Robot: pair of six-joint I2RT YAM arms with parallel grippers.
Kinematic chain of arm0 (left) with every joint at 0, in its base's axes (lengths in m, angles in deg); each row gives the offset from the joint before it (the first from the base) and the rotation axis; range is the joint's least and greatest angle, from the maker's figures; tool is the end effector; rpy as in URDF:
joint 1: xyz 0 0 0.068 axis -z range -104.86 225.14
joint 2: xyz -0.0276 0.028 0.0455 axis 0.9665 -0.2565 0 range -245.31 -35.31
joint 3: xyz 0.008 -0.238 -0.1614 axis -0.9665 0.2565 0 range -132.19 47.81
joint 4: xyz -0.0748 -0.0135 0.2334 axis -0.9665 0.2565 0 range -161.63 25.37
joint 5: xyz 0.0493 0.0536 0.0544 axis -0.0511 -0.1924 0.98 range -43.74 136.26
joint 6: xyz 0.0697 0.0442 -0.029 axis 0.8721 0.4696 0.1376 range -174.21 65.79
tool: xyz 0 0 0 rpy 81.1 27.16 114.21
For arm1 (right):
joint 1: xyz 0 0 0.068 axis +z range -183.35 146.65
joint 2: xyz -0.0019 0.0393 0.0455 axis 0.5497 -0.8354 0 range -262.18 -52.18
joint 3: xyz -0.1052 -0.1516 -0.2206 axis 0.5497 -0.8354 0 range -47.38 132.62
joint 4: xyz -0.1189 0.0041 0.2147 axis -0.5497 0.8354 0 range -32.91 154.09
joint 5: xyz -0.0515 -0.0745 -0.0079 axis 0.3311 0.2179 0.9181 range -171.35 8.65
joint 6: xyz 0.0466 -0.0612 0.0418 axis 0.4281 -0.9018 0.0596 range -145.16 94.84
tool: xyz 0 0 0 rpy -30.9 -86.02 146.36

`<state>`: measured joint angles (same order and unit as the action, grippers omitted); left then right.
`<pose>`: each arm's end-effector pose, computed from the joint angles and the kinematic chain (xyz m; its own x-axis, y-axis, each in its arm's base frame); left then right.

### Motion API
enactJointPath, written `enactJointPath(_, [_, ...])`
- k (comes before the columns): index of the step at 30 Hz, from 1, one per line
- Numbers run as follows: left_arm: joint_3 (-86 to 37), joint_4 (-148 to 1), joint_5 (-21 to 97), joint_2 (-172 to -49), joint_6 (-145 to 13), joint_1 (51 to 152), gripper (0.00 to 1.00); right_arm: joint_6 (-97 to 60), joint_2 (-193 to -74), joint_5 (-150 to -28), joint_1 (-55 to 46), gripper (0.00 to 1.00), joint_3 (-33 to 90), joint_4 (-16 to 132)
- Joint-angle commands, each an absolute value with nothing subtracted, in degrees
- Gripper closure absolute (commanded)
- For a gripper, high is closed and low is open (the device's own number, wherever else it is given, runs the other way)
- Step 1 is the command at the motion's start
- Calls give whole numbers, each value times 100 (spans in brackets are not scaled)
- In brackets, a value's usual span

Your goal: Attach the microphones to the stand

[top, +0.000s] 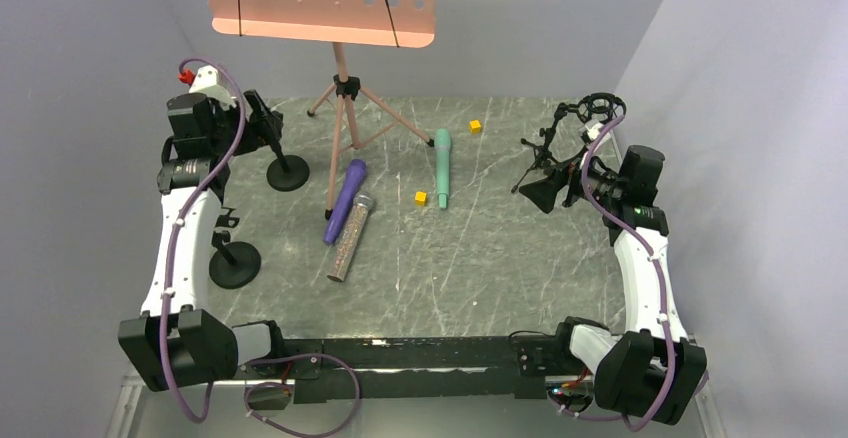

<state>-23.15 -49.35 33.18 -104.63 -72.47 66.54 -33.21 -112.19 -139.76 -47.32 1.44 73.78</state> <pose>0.2868 0.0256 0.3886 -0.3511 -0.3618 -0.8636 -0.0488 0.9282 -0.3690 0.2264 0.0117 0.3165 -0.3647 0.0153 -0.9310 -0.6617 0.6992 0.2706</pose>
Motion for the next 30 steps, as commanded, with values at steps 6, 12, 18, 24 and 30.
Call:
enactJointPath(6, [-1916, -6394, 3303, -10885, -5782, 6471, 10, -3316, -11138, -14085, -4723, 0, 248, 7162])
enactJointPath(12, [-2323, -6306, 3084, -11563, -5513, 6370, 27, -3372, -11141, -13956, -4719, 0, 250, 7180])
enactJointPath(18, [-2728, -6140, 2862, -12122, -5311, 6263, 44, -3381, -11158, -13943, -4723, 0, 258, 7198])
enactJointPath(24, [-3015, -6114, 2654, -12423, -5060, 6214, 46, -3412, -11217, -13909, -4718, 0, 272, 7225])
enactJointPath(30, [-3185, -6049, 1916, -12659, -4661, 6201, 65, -3417, -11234, -13883, -4716, 0, 280, 7234])
